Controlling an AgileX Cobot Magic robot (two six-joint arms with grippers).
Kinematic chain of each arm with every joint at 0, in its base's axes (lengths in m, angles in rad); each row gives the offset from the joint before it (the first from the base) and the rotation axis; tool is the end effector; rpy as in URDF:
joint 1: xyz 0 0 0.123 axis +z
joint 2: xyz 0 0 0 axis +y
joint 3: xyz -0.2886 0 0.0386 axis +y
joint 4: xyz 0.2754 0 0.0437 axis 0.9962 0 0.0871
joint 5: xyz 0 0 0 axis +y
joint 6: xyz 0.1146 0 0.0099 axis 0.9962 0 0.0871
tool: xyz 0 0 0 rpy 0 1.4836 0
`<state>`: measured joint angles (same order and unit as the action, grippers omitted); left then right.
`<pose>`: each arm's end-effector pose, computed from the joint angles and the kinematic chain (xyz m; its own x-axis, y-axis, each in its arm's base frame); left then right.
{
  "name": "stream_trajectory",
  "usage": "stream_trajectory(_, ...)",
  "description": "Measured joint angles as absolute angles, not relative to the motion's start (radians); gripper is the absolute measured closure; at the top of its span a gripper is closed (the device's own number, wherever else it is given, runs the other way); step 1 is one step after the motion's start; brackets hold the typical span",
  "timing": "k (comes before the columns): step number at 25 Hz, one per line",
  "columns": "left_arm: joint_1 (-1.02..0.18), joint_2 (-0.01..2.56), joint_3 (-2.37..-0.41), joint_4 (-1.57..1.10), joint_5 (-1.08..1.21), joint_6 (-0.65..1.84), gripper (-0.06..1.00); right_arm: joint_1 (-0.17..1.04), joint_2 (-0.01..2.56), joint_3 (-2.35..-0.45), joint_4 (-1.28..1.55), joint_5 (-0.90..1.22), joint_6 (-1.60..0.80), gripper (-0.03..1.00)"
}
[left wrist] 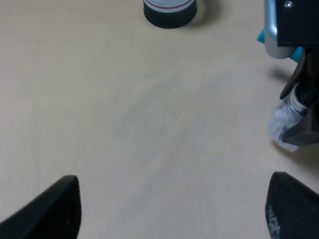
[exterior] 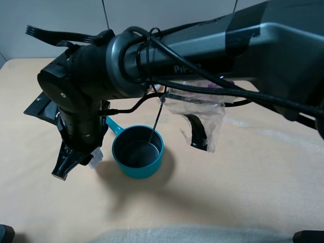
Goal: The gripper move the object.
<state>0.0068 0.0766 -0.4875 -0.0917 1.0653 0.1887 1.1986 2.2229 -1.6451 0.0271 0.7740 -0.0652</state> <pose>0.0470 -0.0089 0.2721 -0.5214 0.1397 -0.8418 0.1372 0.9874 0.0789 0.1780 0.4619 0.1055 -0.3036 -0.9036 -0.3021 -0.9483 0.3172 0.0042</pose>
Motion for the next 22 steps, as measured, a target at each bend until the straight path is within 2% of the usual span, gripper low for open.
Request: stream_trajectory(22, 0.007, 0.077, -0.488, -0.092, 1.065, 0.189, 0.19, 1.199, 2.223, -1.645, 0.009, 0.757, -0.068, 0.63)
